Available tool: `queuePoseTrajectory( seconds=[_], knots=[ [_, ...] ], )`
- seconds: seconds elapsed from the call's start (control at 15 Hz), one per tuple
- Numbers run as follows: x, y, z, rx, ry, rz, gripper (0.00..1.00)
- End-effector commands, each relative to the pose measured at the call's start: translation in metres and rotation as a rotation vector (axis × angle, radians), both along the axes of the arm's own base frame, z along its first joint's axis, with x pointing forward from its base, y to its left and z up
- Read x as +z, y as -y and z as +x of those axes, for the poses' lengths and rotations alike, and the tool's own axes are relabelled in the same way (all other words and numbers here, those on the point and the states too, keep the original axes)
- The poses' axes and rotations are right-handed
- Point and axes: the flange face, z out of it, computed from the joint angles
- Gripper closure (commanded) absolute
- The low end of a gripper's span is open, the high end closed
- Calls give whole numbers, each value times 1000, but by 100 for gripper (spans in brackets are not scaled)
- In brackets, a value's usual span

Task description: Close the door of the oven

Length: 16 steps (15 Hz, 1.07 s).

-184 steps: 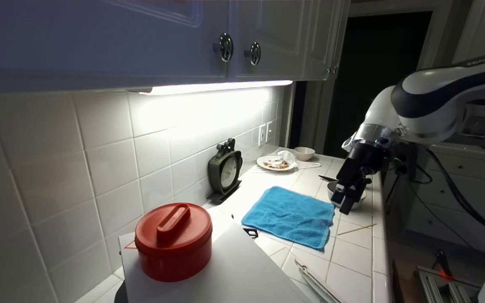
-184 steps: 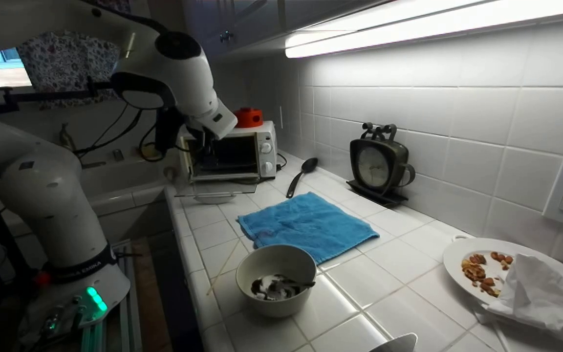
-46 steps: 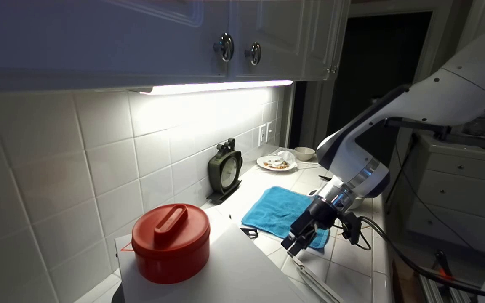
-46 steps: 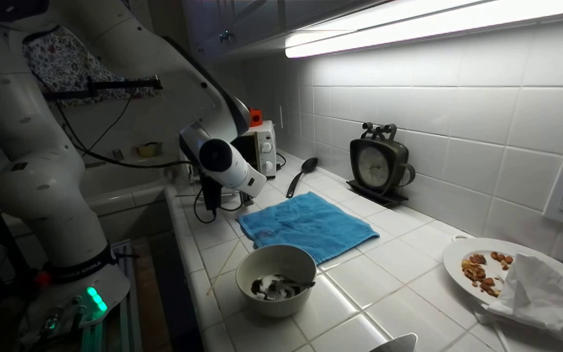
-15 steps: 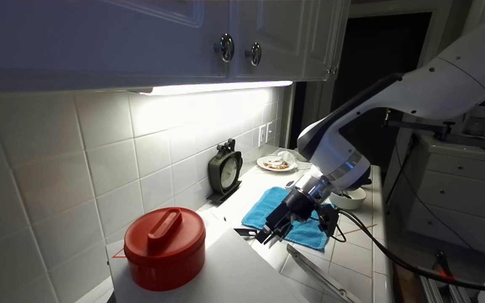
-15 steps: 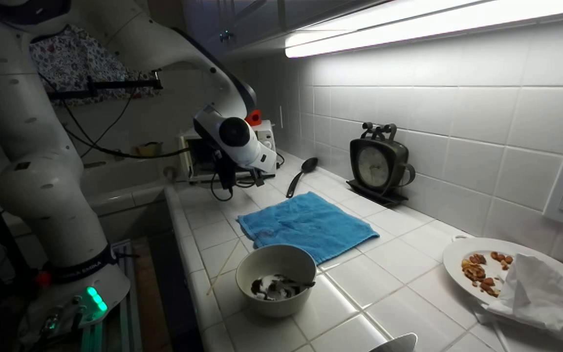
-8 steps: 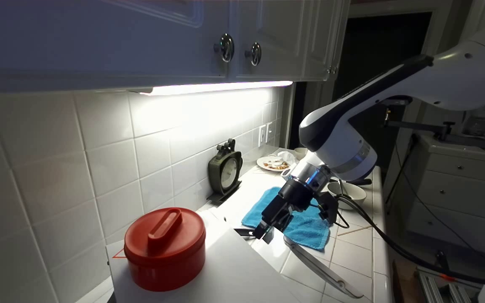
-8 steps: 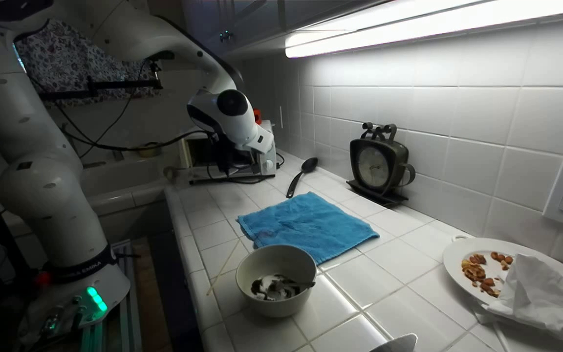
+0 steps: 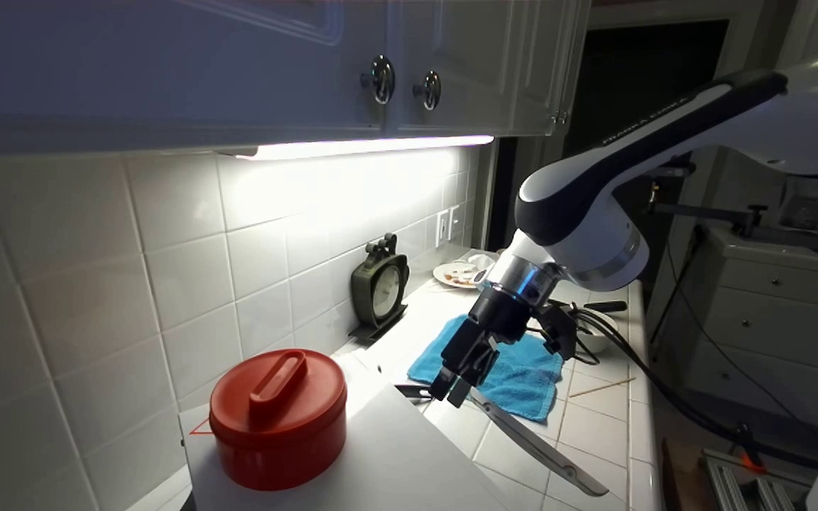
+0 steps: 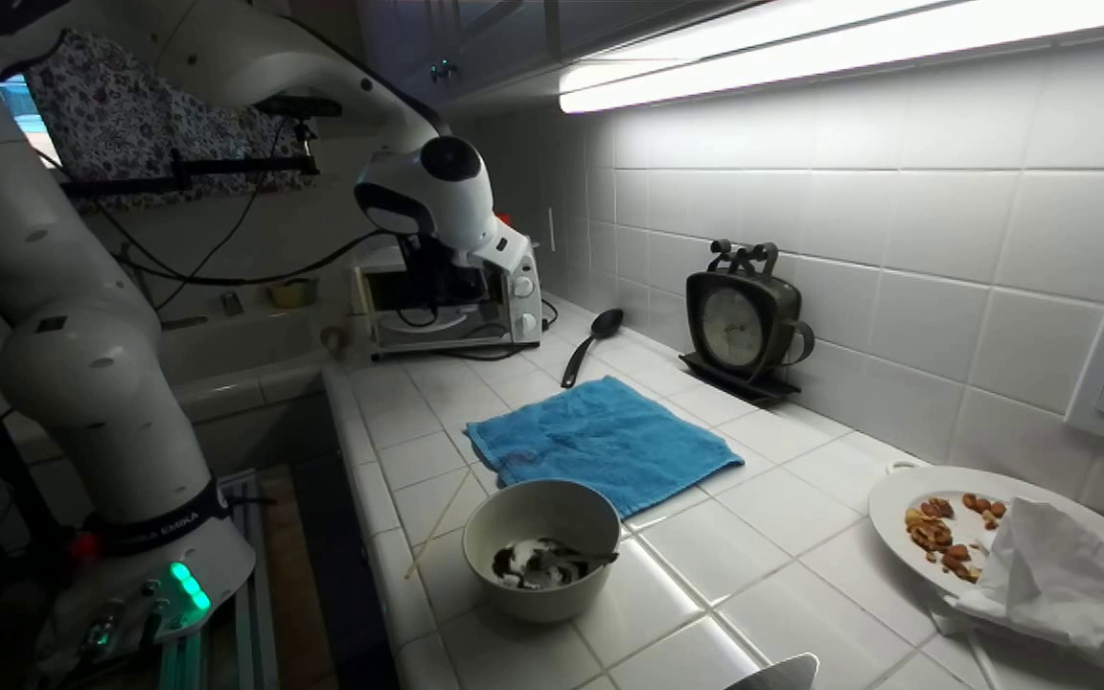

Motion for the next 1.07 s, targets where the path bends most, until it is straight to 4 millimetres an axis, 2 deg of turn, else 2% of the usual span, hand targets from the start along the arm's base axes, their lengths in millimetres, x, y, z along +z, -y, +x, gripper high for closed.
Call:
queuePoseTrajectory(
  seconds=[0.0, 0.47, 1.0],
  knots=[
    [24, -7, -5, 9, -16, -36, 0],
    [55, -16, 1, 34, 64, -27, 0],
    [63, -26, 4, 51, 127, 23, 0]
  ],
)
